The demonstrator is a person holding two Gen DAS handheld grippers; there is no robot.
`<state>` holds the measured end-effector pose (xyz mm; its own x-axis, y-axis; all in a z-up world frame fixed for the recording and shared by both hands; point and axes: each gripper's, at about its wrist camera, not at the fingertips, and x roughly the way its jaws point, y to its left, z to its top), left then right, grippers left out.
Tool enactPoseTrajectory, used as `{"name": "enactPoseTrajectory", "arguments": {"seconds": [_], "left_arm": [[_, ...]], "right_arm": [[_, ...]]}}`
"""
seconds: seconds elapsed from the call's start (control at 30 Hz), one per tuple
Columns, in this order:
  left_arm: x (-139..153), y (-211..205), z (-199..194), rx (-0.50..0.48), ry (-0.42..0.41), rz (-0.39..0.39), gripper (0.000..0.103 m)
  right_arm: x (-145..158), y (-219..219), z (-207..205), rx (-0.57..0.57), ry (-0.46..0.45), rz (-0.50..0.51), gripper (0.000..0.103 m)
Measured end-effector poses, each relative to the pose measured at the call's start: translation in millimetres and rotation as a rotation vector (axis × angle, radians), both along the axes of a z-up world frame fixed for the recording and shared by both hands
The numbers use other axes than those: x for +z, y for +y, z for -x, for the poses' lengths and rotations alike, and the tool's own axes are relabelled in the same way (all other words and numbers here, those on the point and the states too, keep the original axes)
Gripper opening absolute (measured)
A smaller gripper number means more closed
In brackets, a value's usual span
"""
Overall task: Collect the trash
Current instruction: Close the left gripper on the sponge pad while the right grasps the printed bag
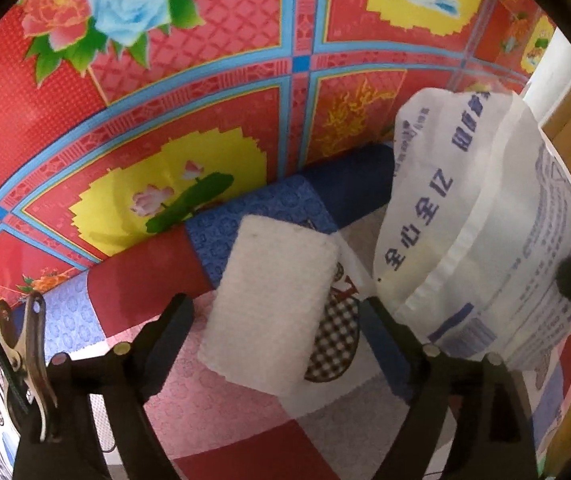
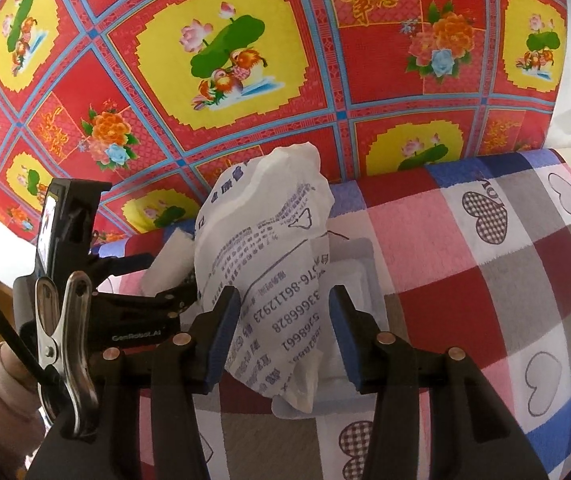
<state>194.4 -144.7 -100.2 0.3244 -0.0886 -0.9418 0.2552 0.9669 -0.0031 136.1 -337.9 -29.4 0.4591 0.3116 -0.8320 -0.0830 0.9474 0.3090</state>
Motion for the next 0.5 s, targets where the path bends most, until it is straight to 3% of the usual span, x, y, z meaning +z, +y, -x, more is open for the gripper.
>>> {"name": "enactPoseTrajectory", "arguments": {"seconds": [0.1, 0.17, 0.23, 0.27, 0.3, 0.4, 0.5], "left_arm": [[0.0, 0.5, -7.4, 0.009, 0.018, 0.0, 0.088], [5.0, 0.5, -12.6, 0.033, 0.013, -0.007, 0.08], [11.1, 4.4, -17.1, 0.06, -0.009, 0.002, 0.058], [12.6, 5.6, -17.2, 0.068, -0.014, 0.008, 0.052], [13.3, 7.6, -17.9, 0.075, -0.015, 0.014, 0.042], [16.4, 15.1, -21.1, 0.101, -0.003, 0.069, 0.029], [18.4, 19.7, -18.7, 0.117, -0.009, 0.082, 0.026]], "right_arm": [[-2.7, -0.7, -3.4, 0.009, 0.003, -0.009, 0.047], [-5.2, -0.5, -5.8, 0.015, 0.005, -0.012, 0.047], [-8.8, 0.4, -8.8, 0.02, 0.01, -0.014, 0.047], [-10.6, 0.9, -10.2, 0.021, 0.014, -0.017, 0.047], [-12.4, 1.1, -11.3, 0.022, 0.015, -0.024, 0.045], [-13.5, 3.5, -12.7, 0.032, 0.009, -0.03, 0.035], [-13.2, 7.4, -12.8, 0.051, -0.01, -0.023, 0.023]]}}
